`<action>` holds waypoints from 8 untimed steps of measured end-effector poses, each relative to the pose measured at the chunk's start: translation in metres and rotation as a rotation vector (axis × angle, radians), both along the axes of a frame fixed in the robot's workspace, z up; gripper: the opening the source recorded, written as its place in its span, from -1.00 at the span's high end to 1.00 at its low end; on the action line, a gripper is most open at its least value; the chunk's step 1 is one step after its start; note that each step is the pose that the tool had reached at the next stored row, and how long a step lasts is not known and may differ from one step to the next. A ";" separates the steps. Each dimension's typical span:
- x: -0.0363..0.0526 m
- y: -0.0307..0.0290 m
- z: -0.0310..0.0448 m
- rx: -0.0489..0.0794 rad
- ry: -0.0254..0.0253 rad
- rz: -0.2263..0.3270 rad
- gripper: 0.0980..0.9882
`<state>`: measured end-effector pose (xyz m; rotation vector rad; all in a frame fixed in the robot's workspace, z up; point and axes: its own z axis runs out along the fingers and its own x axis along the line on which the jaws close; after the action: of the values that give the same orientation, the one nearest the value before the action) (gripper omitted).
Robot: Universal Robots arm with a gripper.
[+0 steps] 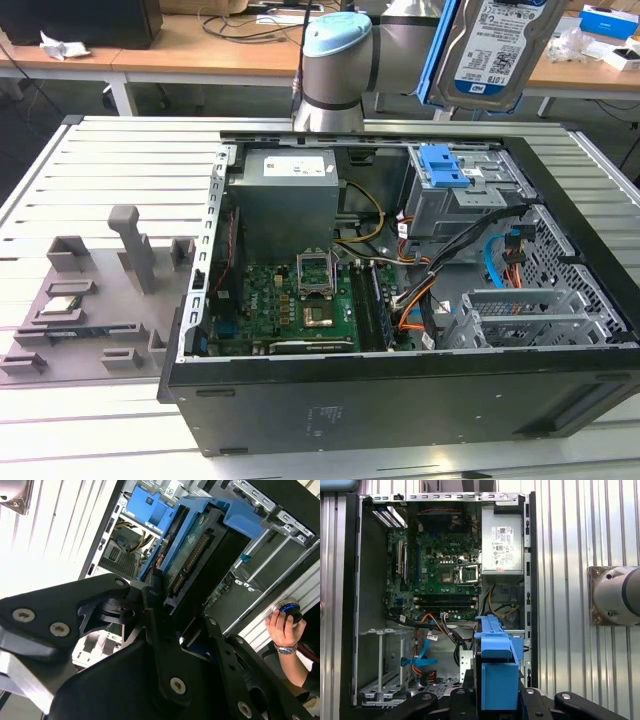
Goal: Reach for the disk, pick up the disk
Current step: 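Pick up the disk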
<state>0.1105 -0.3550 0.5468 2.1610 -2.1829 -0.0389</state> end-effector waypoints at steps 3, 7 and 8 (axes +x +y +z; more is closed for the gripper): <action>0.0000 -0.0151 -0.0004 -0.003 0.0000 0.000 0.41; 0.0000 -0.0182 -0.0004 -0.004 0.0000 0.000 0.41; 0.0000 -0.0189 -0.0004 -0.004 0.0000 0.000 0.41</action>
<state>0.1105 -0.3739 0.5464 2.1587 -2.1809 -0.0340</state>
